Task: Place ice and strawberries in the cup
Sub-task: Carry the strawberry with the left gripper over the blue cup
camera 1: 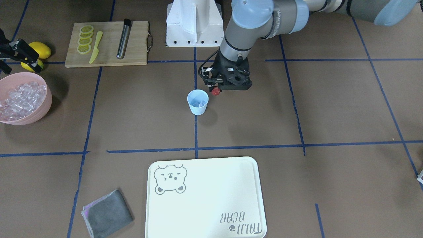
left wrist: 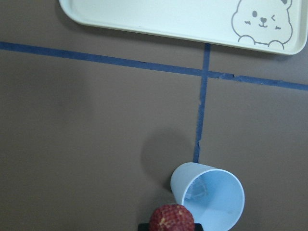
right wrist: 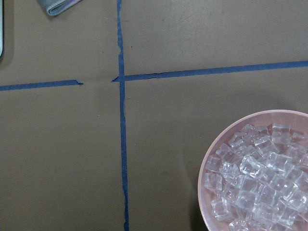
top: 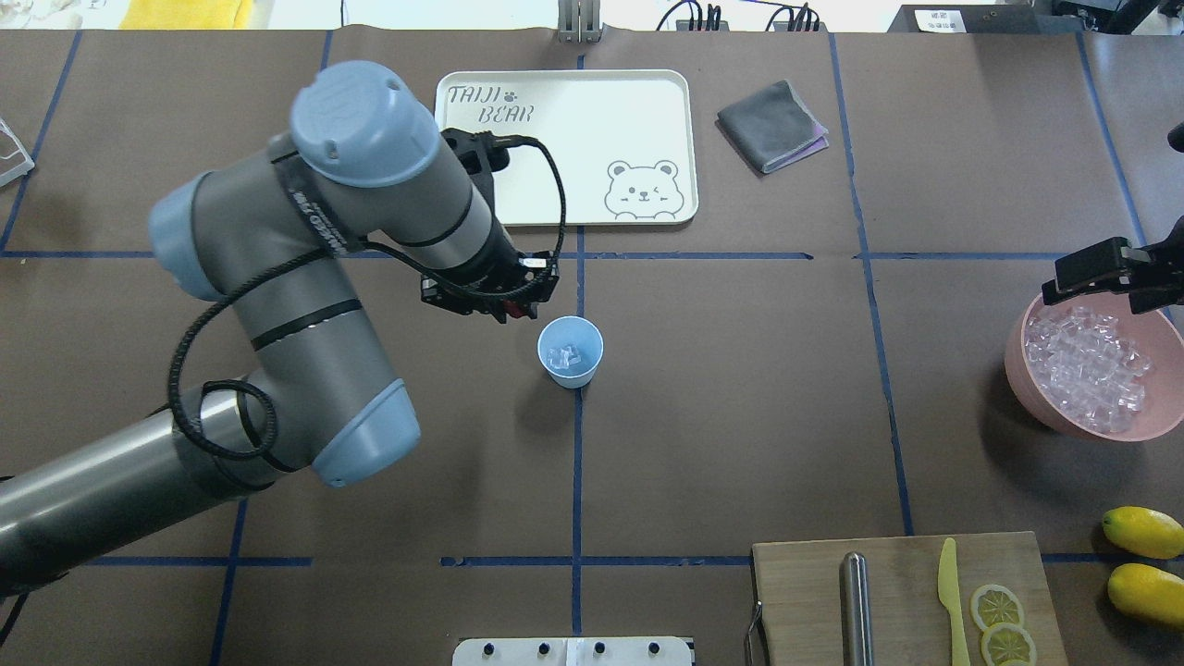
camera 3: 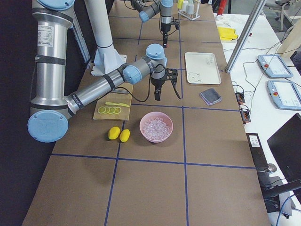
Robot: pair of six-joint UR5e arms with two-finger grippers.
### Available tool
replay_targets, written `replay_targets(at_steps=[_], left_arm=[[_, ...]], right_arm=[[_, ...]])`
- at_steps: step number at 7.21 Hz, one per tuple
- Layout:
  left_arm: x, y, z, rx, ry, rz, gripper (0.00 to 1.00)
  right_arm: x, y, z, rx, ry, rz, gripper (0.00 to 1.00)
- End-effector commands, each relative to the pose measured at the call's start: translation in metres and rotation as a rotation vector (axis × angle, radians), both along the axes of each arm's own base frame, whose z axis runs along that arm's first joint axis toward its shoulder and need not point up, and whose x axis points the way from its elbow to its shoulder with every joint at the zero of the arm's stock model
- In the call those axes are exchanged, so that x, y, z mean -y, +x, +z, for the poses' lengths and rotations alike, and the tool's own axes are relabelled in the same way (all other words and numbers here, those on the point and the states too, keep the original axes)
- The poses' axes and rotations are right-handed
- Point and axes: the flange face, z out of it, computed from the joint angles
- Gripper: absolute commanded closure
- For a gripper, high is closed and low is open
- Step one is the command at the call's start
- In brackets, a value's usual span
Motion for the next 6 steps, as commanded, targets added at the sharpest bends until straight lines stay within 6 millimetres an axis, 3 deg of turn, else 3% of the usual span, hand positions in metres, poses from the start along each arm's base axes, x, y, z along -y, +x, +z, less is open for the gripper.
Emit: replay_targets(at_steps=[1,2,5,6], left_arm=[[0.0018,0.0327,-0.0043,0.015,0.018,-0.001,0.97],[0.0005,0.0346,-0.0015,0.019,0.015,0.002,0.85],[-0.0080,0.0412,-0.0021,0.018,0.015,0.017,0.72],[-0.0080,0.0412,-0.0021,0.018,0.015,0.017,0.61]], right_arm=[[-0.0002,0.0023,0.0025,-0.002,0.000,-0.002,0.01],[-0.0002,0.0023,0.0025,-0.002,0.000,-0.002,0.01],[-0.0003,0.0022,0.0024,-0.001,0.000,-0.003,0.01],[-0.0008,0.0017,0.0017,0.000,0.001,-0.004,0.01]])
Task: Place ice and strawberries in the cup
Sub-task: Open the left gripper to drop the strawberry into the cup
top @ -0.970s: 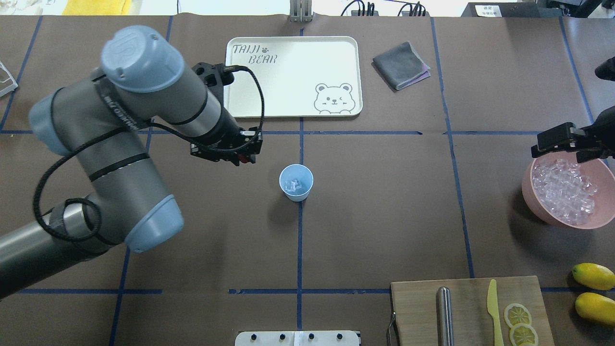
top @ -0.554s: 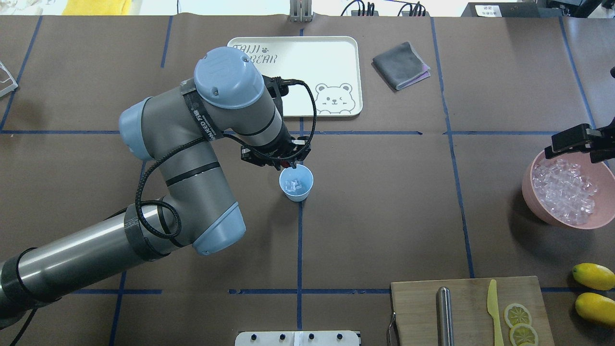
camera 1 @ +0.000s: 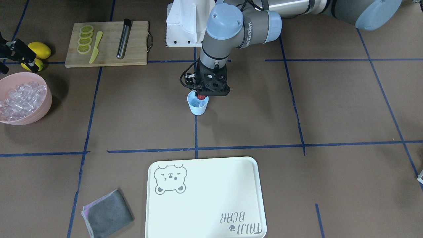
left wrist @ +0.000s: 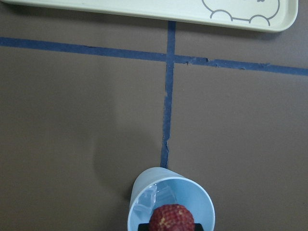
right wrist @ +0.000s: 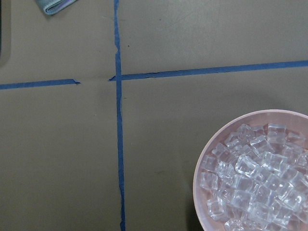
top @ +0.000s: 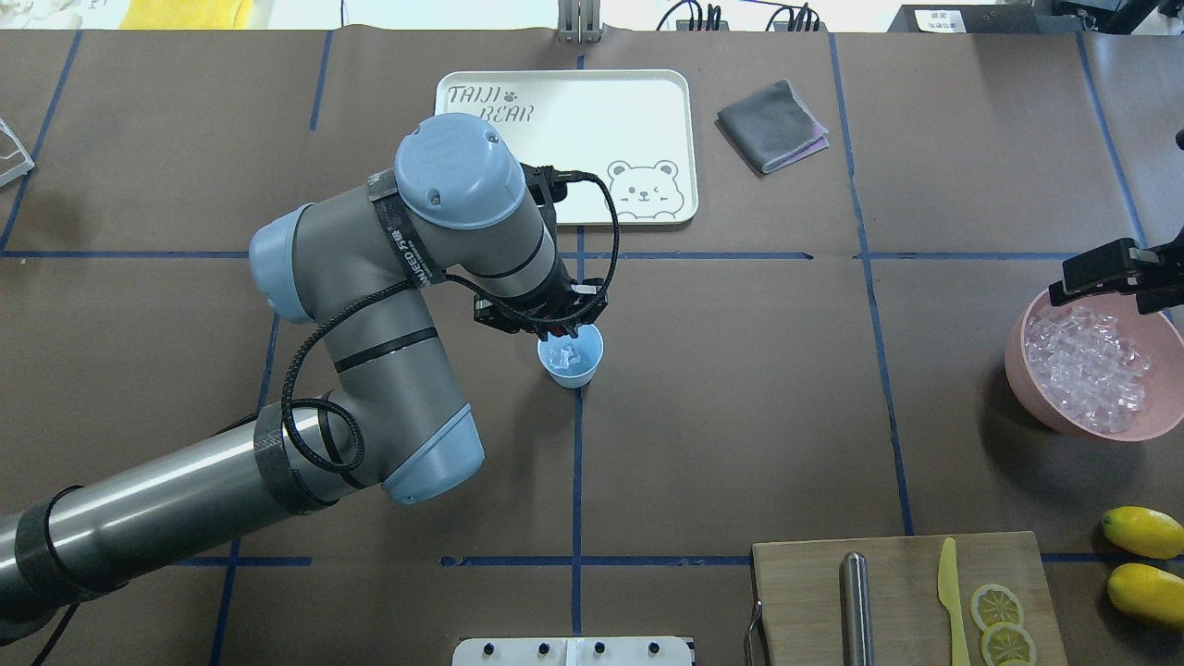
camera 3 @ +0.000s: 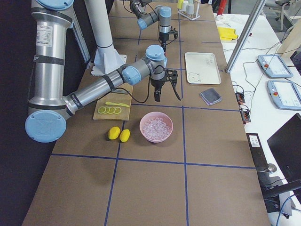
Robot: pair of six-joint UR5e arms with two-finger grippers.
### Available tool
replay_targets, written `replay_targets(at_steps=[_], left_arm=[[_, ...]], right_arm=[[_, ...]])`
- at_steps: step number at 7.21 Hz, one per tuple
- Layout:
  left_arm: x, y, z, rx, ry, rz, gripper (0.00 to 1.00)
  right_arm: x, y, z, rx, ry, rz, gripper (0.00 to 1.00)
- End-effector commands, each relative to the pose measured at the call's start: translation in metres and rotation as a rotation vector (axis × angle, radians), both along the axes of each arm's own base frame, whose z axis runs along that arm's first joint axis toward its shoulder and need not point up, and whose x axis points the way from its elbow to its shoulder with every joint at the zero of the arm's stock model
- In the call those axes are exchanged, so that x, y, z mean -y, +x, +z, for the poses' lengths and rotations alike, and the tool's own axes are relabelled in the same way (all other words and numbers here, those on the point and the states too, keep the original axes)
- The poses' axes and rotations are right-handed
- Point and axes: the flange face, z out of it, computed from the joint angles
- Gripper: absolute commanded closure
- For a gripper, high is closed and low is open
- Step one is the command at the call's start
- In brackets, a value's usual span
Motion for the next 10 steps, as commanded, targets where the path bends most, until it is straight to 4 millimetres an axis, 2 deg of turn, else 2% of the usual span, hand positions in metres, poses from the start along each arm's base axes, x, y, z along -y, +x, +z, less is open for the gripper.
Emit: replay_targets(at_steps=[1,2,3,5,6,7,9,10], left_arm=[[-0.003,0.001,-0.001,-0.001,0.001,0.004,0.39],[-0.004,0.002,0.000,0.000,0.000,0.006,0.24],[-0.004,0.001,-0.001,-0.002,0.003,0.007,0.14],[-0.005,-0.008,-0.007,-0.012,0.011,0.000,0.14],[0.011,-0.048,0.021,0.009,0.012,-0.037,0.14],[0.014,-0.099,0.064,0.037,0.105,-0.008,0.14],[0.009,-0.218,0.142,0.145,0.261,0.121,0.14],[0.006,-0.282,0.191,0.164,0.275,0.176,0.14]], right_arm=[[-0.001,0.000,0.000,0.007,-0.004,-0.005,0.01],[-0.001,0.000,0.000,0.007,-0.004,-0.005,0.01],[-0.001,-0.001,0.000,0.008,-0.005,-0.006,0.01],[0.000,0.002,-0.001,0.009,-0.002,-0.001,0.01],[0.005,0.016,0.003,-0.001,-0.001,0.020,0.01],[0.017,0.039,0.023,-0.005,0.013,0.009,0.01],[0.046,0.104,0.094,-0.042,0.077,-0.042,0.01],[0.053,0.135,0.126,-0.065,0.107,-0.078,0.01]])
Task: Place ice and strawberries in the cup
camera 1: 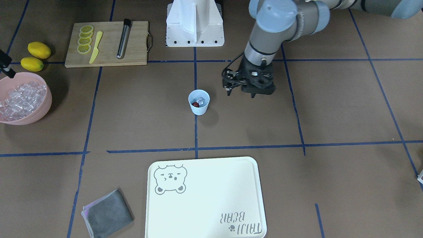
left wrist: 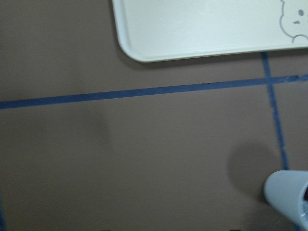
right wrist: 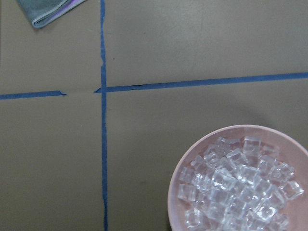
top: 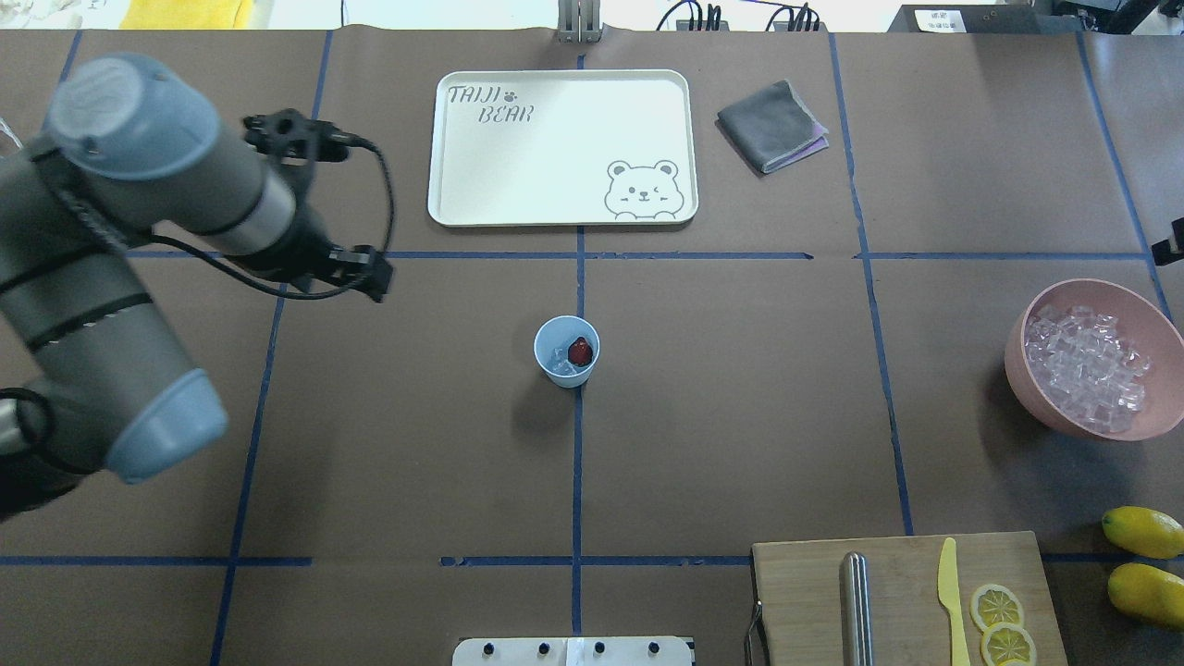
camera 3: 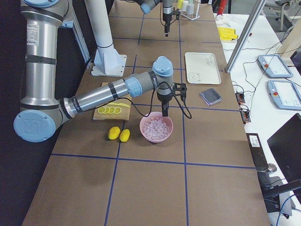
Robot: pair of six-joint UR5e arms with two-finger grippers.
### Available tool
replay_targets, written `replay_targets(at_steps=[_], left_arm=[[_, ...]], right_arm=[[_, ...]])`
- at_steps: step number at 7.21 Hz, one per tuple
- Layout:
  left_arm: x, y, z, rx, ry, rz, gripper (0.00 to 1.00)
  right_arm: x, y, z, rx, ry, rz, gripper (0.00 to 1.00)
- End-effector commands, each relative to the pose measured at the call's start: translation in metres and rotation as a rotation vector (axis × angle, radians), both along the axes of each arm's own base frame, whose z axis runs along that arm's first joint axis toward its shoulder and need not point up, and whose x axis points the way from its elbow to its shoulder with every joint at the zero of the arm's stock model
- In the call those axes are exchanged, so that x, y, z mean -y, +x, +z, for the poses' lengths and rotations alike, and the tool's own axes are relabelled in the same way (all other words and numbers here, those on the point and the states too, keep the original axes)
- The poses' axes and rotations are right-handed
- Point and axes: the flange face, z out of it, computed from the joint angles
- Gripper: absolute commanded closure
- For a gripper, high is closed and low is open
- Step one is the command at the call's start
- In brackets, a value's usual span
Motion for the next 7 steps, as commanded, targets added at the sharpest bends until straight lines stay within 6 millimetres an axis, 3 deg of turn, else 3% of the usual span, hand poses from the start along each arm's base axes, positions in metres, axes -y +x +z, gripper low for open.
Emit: replay_targets(at_steps=[1,2,3,4,6,7], left_arm=[[-0.004,-0.149,0.102,0.053,0.062,0.121,0.13],[-0.006,-0.218,0.146,0.063,0.088,0.150,0.13],[-0.013,-0.276,0.183,0.105,0.116,0.174,0.13],[-0.017,-0.329,0.209,0.140,0.140,0.207,0.13],[-0.033,-0.422,0.263,0.151,0.026,0.226,0.13],[-0.051,-0.473,0.312,0.115,-0.045,0.167,0.13]], right_arm=[[0.009,0.064,0.062,-0.048,0.055,-0.082,0.01],[0.005,0.086,0.079,-0.062,0.057,-0.112,0.01],[-0.002,0.109,0.097,-0.076,0.056,-0.146,0.01],[-0.006,0.118,0.112,-0.077,0.049,-0.181,0.01],[-0.006,0.118,0.124,-0.071,0.016,-0.182,0.01],[-0.006,0.117,0.125,-0.066,0.007,-0.175,0.01]])
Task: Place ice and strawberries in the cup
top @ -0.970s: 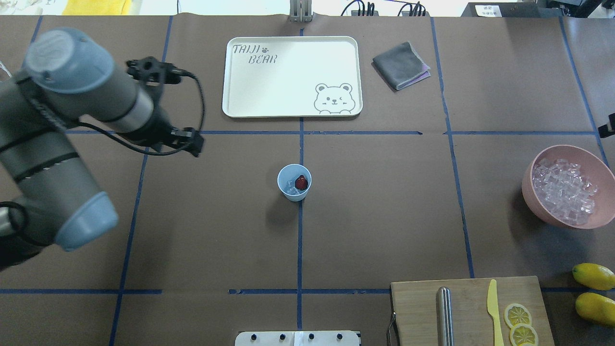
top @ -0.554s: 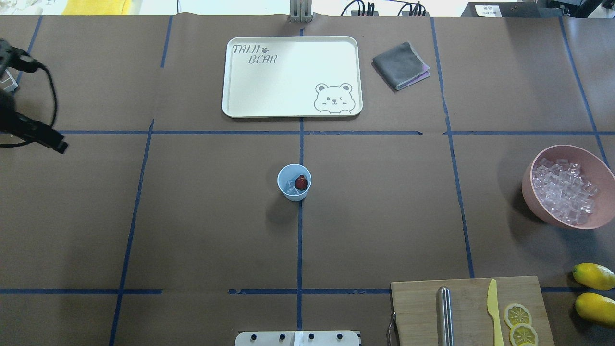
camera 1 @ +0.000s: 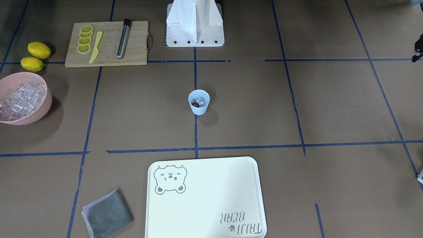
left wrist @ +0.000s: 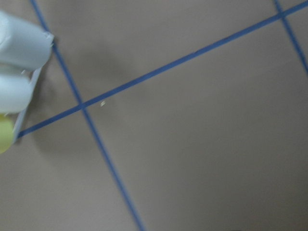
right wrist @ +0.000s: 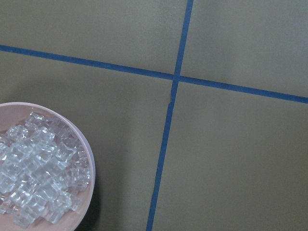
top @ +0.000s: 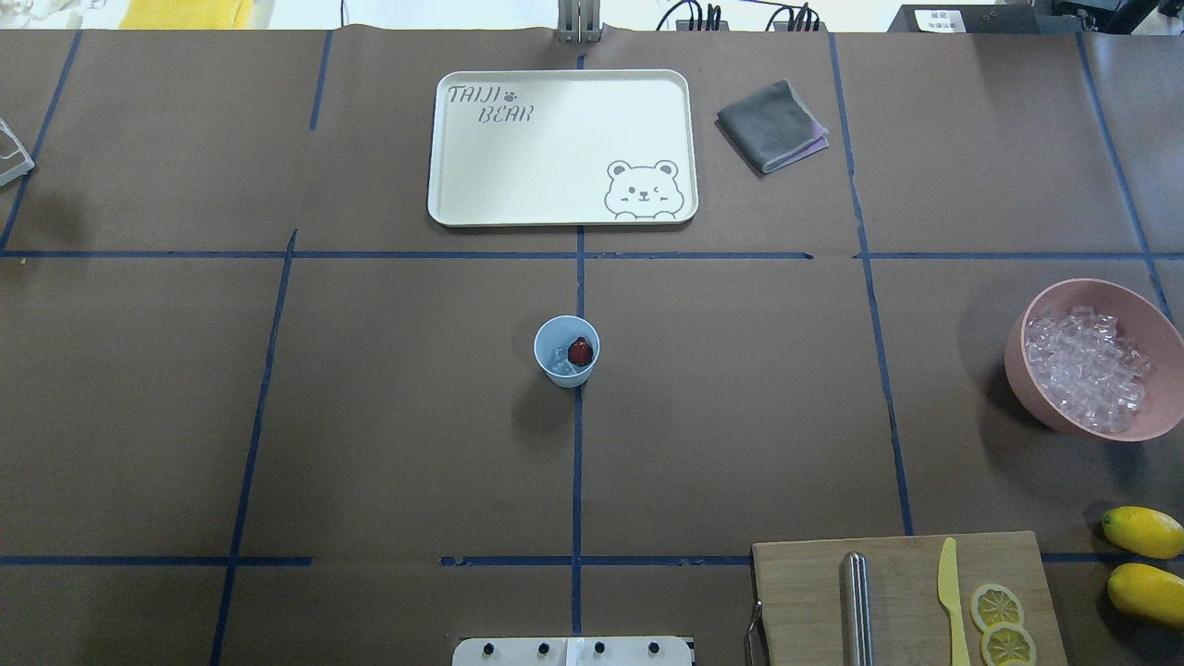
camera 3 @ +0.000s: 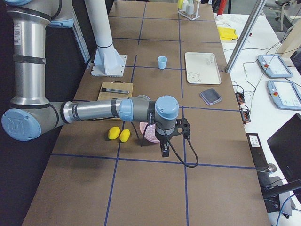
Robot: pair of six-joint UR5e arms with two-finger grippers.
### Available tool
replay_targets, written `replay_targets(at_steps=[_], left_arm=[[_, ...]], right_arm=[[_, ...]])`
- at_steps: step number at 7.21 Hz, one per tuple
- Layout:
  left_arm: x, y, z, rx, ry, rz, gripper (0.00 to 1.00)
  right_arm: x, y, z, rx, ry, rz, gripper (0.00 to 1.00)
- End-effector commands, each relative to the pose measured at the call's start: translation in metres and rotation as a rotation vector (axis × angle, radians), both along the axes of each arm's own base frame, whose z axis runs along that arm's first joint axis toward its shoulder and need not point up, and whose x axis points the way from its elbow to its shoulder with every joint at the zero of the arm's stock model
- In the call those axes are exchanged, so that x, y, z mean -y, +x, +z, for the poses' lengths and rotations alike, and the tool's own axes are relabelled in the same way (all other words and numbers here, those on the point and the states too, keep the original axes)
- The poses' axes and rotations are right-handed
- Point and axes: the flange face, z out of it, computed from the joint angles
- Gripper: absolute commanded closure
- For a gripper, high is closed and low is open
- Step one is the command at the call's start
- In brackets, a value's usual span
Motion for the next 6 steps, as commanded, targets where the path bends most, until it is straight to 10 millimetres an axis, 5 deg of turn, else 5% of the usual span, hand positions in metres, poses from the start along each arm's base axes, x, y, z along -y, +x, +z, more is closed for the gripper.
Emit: replay_targets(at_steps=[1,2,3,4,6], left_arm=[[-0.032,-0.060,0.057,-0.043,-0.128,-0.067,0.01],[-0.056,-0.057,0.054,-0.042,-0.200,-0.149,0.01],[-0.064,-0.057,0.030,-0.022,-0.236,-0.244,0.00],[-0.072,-0.055,0.035,-0.020,-0.258,-0.254,0.00],[-0.064,-0.053,0.078,-0.024,-0.284,-0.245,0.00]], right_arm=[[-0.001,0.000,0.005,0.008,-0.018,0.005,0.01],[0.000,-0.007,0.006,0.009,-0.023,-0.007,0.01],[-0.001,-0.009,0.001,0.015,-0.018,-0.007,0.01],[-0.008,-0.009,-0.007,0.021,-0.020,-0.007,0.01],[-0.008,-0.010,-0.017,0.018,0.001,-0.010,0.01]])
